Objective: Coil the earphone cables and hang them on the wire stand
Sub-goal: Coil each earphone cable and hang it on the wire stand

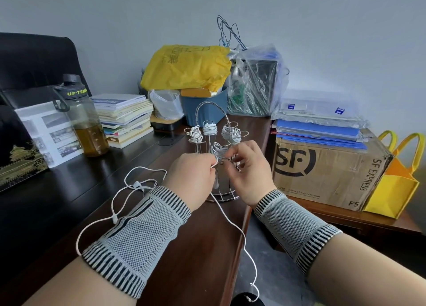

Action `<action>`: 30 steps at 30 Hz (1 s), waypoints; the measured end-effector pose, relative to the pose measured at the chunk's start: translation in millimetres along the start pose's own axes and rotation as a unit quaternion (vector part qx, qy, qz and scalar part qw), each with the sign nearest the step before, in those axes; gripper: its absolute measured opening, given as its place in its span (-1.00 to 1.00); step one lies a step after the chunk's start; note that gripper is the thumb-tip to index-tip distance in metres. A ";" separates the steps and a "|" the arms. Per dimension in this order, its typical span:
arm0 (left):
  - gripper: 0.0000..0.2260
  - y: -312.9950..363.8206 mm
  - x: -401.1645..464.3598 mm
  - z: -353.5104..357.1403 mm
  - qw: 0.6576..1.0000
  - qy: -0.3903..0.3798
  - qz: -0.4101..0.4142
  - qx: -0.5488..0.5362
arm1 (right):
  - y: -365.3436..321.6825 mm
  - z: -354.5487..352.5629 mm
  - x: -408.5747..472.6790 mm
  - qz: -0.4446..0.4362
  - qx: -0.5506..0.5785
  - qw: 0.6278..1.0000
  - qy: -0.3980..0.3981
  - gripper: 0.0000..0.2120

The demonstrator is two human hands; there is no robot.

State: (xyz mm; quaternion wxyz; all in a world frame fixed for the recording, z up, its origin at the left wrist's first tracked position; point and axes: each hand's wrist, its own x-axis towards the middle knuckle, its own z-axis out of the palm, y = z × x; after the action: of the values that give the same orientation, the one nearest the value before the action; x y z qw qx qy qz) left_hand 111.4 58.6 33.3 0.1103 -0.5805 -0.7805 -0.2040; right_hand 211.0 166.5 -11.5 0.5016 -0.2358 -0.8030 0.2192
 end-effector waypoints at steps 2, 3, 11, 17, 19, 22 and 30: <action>-0.85 3.0 3.6 -4.0 1.000 0.012 0.012 0.015 | -0.7 1.3 -1.7 -0.038 -0.011 0.999 -0.017 -0.77; -0.85 4.8 5.4 -5.8 1.000 0.016 0.014 0.015 | -0.7 2.3 -2.2 -0.050 -0.015 0.998 -0.026 -0.74; -0.86 13.5 11.0 -17.9 0.999 0.004 -0.026 -0.037 | 3.1 -0.4 -0.1 -0.028 -0.029 0.999 -0.009 -0.90; -0.84 -19.0 4.4 -18.6 0.975 -0.080 -0.131 -0.161 | 2.9 -2.1 -1.3 0.034 0.037 0.999 -0.023 -0.96; -0.87 -24.5 2.3 -19.6 0.932 -0.086 -0.175 -0.306 | 0.7 -2.2 1.2 0.062 0.051 0.997 -0.012 -0.90; -0.87 -16.3 4.4 -16.1 0.825 -0.062 -0.214 -0.519 | -4.1 0.1 2.3 0.125 0.110 0.986 0.008 -0.80; -0.77 8.4 30.3 6.5 0.823 0.078 -0.267 -0.494 | -1.3 0.6 11.8 0.223 0.175 0.959 0.009 -0.76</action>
State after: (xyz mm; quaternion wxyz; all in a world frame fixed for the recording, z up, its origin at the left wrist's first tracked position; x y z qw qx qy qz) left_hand 110.7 89.6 41.5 -0.1898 -0.3081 -0.6884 -0.6286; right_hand 205.7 172.4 -2.7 0.4810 -0.3193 -0.6744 0.4603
